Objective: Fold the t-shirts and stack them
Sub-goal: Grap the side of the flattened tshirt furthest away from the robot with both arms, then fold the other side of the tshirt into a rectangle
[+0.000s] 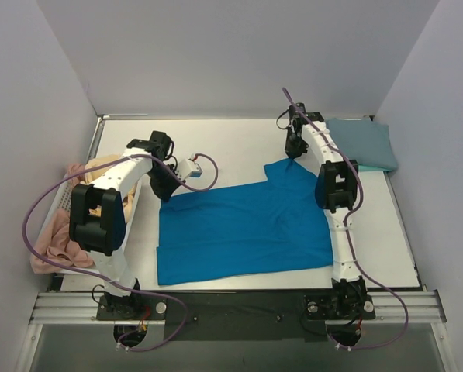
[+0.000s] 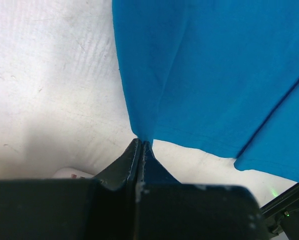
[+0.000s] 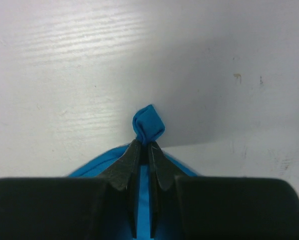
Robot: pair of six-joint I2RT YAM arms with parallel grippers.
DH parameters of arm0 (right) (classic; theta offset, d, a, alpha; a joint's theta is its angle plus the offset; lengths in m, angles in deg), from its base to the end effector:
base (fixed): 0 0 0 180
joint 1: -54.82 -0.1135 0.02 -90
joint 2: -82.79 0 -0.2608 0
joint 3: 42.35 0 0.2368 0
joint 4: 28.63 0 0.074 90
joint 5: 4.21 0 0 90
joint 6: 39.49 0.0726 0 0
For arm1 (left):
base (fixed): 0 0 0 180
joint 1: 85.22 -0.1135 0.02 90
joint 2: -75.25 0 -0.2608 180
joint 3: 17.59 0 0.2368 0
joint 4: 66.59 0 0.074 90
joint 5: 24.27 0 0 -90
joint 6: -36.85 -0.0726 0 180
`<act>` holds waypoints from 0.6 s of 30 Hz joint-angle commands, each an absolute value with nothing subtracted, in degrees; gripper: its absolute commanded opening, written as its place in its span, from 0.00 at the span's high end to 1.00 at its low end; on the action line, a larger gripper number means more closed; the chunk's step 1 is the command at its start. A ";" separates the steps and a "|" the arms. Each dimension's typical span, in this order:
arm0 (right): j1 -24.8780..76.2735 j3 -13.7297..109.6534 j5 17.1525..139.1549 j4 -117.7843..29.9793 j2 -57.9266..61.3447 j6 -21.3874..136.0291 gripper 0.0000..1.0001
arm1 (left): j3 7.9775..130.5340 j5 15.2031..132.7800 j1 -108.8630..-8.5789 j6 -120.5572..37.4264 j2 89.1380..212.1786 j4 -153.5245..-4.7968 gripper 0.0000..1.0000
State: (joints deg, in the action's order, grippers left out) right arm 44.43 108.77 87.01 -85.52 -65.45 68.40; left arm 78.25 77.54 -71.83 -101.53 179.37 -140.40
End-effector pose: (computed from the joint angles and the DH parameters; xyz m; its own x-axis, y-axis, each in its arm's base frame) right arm 0.5554 0.1003 0.1441 -0.8090 0.1639 -0.5645 0.0846 0.9828 0.1641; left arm 0.3253 -0.0927 0.1886 -0.4500 0.8593 -0.2430 0.8891 0.4566 -0.0318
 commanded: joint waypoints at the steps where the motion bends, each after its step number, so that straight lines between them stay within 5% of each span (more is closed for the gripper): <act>1: 44.98 105.32 86.32 -88.57 -56.97 65.45 1.00 | 81.55 78.03 -71.69 -101.05 178.26 -140.33 1.00; 18: 46.56 42.92 87.38 -87.42 -7.85 70.80 1.00 | 66.53 73.21 -67.99 -104.47 167.37 -140.59 1.00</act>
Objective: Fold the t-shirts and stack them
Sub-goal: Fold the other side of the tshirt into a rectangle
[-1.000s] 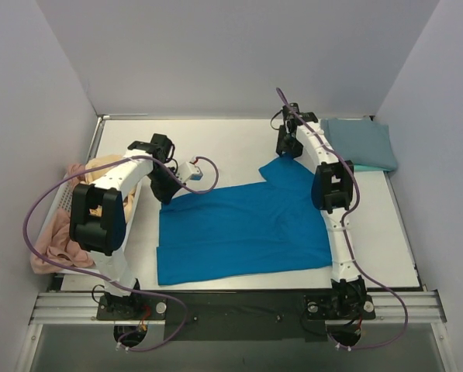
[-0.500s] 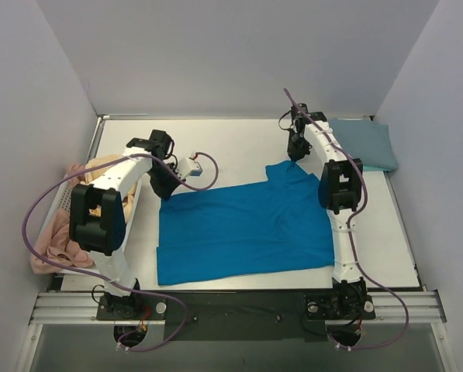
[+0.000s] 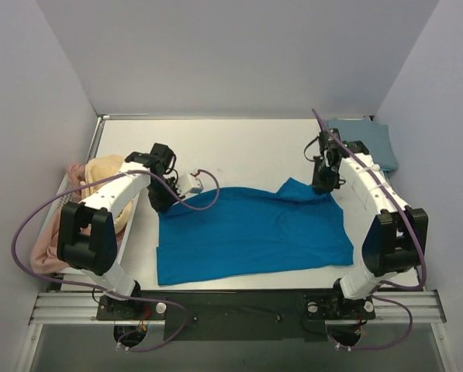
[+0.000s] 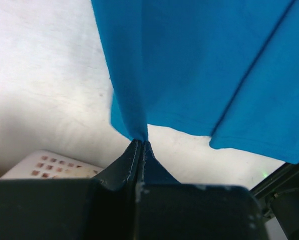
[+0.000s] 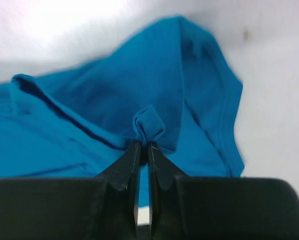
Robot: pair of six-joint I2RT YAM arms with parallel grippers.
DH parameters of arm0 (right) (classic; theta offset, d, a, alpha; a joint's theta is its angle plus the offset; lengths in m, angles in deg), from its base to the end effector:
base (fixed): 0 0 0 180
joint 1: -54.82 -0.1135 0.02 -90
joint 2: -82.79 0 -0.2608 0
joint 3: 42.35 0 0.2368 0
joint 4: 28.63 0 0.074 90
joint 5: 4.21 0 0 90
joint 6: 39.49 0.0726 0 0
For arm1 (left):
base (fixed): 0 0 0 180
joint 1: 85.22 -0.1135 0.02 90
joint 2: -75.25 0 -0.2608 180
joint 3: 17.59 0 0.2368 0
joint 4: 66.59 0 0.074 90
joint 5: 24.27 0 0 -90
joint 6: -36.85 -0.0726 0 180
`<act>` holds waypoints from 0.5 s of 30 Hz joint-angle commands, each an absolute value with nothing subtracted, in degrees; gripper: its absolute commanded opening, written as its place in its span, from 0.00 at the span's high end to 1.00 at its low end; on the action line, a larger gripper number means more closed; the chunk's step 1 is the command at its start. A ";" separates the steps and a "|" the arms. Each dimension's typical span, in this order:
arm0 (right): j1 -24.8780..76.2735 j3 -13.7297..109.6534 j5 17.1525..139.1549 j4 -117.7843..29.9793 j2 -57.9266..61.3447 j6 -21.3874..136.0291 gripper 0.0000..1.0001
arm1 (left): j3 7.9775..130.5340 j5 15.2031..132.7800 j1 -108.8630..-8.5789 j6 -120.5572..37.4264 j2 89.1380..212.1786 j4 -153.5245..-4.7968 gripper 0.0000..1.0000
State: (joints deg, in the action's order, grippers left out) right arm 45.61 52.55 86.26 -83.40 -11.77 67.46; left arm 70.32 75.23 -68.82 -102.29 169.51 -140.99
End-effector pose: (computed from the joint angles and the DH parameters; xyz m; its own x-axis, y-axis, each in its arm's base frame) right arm 0.3582 0.0575 0.2556 -0.8133 0.1635 -0.5584 0.0855 0.9829 0.1632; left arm 0.2826 -0.0957 0.2037 -0.3896 0.8922 -0.2284 0.9149 0.4033 0.0150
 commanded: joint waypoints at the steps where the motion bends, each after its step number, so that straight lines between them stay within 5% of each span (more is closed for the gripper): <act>1: 47.00 40.29 87.46 -88.04 -5.74 70.98 1.00 | 65.04 72.77 -68.08 -104.82 167.19 -139.29 1.00; 15: 50.52 32.08 87.81 -89.18 -0.97 71.95 1.00 | 62.38 71.09 -67.73 -105.71 166.40 -138.21 1.00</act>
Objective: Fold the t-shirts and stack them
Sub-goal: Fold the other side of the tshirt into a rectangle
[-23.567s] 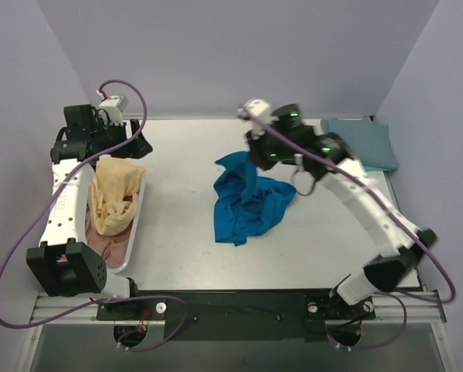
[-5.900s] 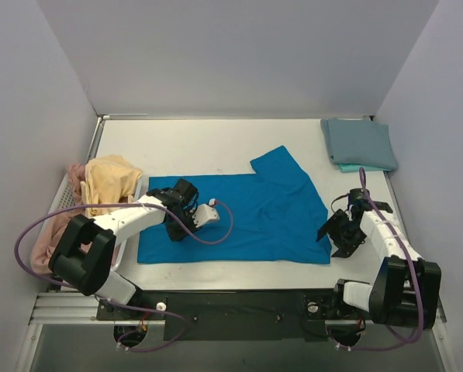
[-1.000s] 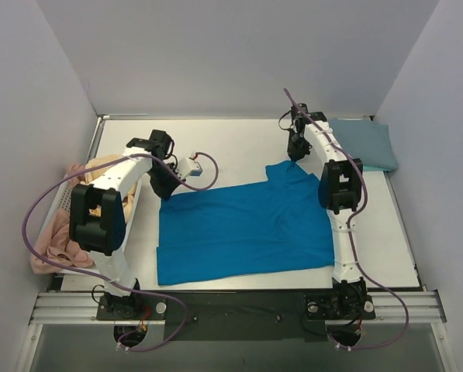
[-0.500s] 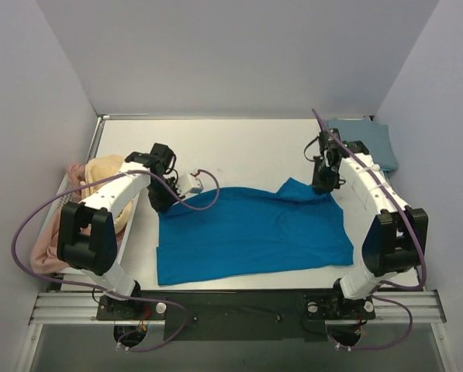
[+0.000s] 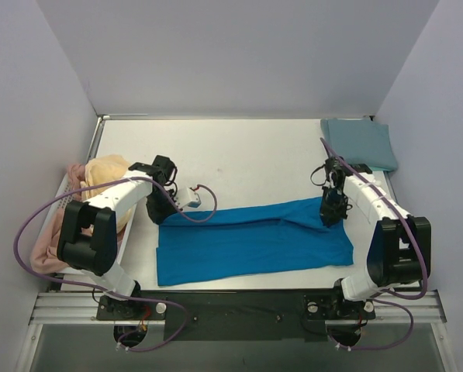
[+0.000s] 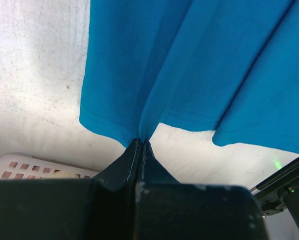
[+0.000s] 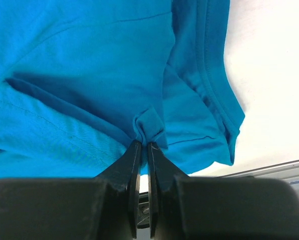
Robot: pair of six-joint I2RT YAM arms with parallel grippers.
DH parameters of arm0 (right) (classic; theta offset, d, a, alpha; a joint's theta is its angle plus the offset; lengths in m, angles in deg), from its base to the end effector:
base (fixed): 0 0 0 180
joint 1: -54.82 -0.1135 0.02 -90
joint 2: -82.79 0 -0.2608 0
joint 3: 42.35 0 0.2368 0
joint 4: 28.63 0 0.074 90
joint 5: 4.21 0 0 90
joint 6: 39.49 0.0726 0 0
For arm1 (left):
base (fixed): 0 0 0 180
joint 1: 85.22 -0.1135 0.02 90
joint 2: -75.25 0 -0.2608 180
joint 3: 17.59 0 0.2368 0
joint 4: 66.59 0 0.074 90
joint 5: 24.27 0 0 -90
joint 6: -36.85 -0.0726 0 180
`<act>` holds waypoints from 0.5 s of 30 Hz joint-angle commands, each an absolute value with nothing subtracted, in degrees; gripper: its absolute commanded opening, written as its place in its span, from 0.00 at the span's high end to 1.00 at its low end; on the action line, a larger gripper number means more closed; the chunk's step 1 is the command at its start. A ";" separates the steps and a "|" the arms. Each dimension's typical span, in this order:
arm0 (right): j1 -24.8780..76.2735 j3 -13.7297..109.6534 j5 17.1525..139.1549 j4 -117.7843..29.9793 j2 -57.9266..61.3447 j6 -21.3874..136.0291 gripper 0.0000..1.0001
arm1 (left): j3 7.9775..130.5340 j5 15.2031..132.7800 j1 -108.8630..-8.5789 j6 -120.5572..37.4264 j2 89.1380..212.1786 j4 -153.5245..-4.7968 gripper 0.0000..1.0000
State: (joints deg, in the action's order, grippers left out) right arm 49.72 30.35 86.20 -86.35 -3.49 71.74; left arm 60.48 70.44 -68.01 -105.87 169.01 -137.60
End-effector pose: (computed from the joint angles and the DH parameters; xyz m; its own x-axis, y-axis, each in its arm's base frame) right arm 0.2792 0.0244 0.1793 -0.9108 0.2823 -0.3013 0.2609 0.9591 0.1098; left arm 0.2595 -0.0866 0.1636 -0.3394 0.9353 -0.1001 0.9401 0.3408 -0.0039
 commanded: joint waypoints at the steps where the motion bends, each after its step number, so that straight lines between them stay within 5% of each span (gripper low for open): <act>1: 51.04 34.09 88.51 -89.80 -0.97 71.43 1.00 | 64.30 71.18 -67.73 -104.92 166.39 -139.52 1.00; 8: 54.64 41.93 90.28 -92.87 -3.34 68.26 1.00 | 73.11 73.99 -67.47 -102.19 165.08 -147.18 1.00; 15: 54.56 40.63 88.26 -93.14 -3.87 68.26 1.00 | 64.78 75.57 -66.94 -101.66 162.35 -146.48 1.00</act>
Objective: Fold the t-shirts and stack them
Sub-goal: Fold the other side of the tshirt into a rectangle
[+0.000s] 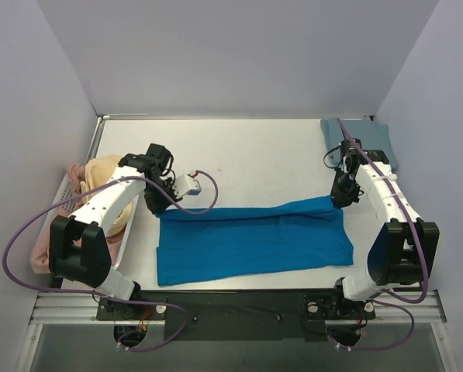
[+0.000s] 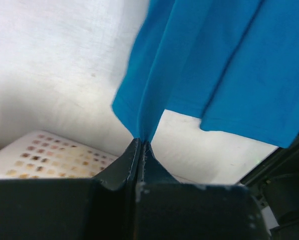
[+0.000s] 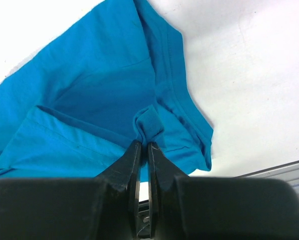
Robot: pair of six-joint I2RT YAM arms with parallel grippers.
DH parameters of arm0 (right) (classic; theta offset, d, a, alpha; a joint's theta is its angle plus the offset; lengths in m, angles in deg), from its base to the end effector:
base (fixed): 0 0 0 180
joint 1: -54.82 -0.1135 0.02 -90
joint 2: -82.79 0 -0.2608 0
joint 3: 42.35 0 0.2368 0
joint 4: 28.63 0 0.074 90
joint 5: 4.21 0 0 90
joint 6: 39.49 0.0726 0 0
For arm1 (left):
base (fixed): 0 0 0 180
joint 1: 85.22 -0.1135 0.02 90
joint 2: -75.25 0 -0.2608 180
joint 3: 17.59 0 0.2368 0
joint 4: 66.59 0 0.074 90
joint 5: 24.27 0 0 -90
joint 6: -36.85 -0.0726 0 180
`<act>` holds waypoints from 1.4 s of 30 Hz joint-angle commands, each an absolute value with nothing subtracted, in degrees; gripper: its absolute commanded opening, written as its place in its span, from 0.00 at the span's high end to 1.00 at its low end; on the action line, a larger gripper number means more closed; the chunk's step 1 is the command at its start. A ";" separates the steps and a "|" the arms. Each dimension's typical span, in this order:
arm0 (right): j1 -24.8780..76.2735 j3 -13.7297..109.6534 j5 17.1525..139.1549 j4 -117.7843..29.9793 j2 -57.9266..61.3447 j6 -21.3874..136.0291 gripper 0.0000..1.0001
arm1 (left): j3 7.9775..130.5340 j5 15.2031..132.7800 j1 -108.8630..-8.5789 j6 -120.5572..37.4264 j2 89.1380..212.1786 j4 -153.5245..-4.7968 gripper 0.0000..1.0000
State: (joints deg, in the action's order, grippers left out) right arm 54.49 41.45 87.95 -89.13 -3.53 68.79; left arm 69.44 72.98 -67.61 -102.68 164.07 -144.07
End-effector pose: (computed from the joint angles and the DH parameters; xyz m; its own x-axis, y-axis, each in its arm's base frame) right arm 0.3063 -0.0010 0.2328 -0.8426 0.3086 -0.4413 0.2903 0.9505 0.1104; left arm 0.2627 -0.0930 0.2234 -0.3625 0.9068 -0.2152 0.9217 0.3829 0.0612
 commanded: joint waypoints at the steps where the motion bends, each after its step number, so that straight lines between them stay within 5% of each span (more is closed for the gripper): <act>1: 54.65 39.05 87.99 -93.05 -3.78 68.43 1.00 | 63.98 75.92 -66.94 -101.31 162.26 -145.96 1.00; 16: 54.56 31.04 89.05 -89.89 -8.61 69.31 1.00 | 53.95 80.23 -65.80 -101.13 164.81 -143.22 1.00; 18: 54.65 30.78 89.22 -90.06 -9.05 69.31 0.99 | 54.13 80.84 -65.80 -103.14 164.81 -145.50 0.84; 19: 54.56 30.69 89.40 -90.24 -8.97 69.23 0.90 | 54.65 81.11 -65.88 -103.68 164.81 -146.38 0.67; 20: 54.56 30.43 89.57 -90.85 -8.79 69.58 0.68 | 55.18 81.46 -65.97 -104.55 164.73 -148.04 0.38; 21: 54.56 30.42 89.57 -91.20 -8.18 69.75 0.54 | 55.70 81.81 -66.15 -105.26 164.46 -148.93 0.37; 23: 54.65 30.60 90.01 -92.35 -5.56 70.72 0.45 | 57.81 81.99 -66.32 -106.23 163.94 -151.48 0.35; 29: 48.96 36.39 89.05 -90.52 3.33 66.18 0.47 | 66.43 87.87 -66.85 -105.19 164.11 -154.05 0.33; 31: 44.92 38.33 83.36 -87.00 0.90 63.62 0.58 | 66.70 87.71 -66.76 -100.53 165.33 -148.78 0.42; 32: 44.37 39.90 82.90 -86.29 -0.69 63.43 0.64 | 66.43 87.27 -66.76 -97.12 165.95 -144.85 0.60; 33: 44.10 40.61 82.89 -86.20 -4.97 63.77 0.84 | 66.17 86.05 -66.76 -95.70 166.83 -142.90 0.72; 34: 44.19 42.18 83.59 -86.81 -7.01 64.39 0.93 | 65.56 85.25 -66.76 -92.73 167.36 -140.27 0.87; 35: 44.28 42.90 83.34 -86.73 -11.04 64.31 1.00 | 65.21 84.11 -66.76 -91.83 167.97 -139.20 0.92; 42: 43.31 45.37 81.49 -83.91 -21.44 62.11 1.00 | 57.12 78.49 -66.41 -90.50 168.50 -132.16 1.00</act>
State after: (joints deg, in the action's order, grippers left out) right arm 43.56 44.73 82.33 -82.46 -20.34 63.92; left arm 60.68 82.16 -66.54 -92.72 168.22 -137.58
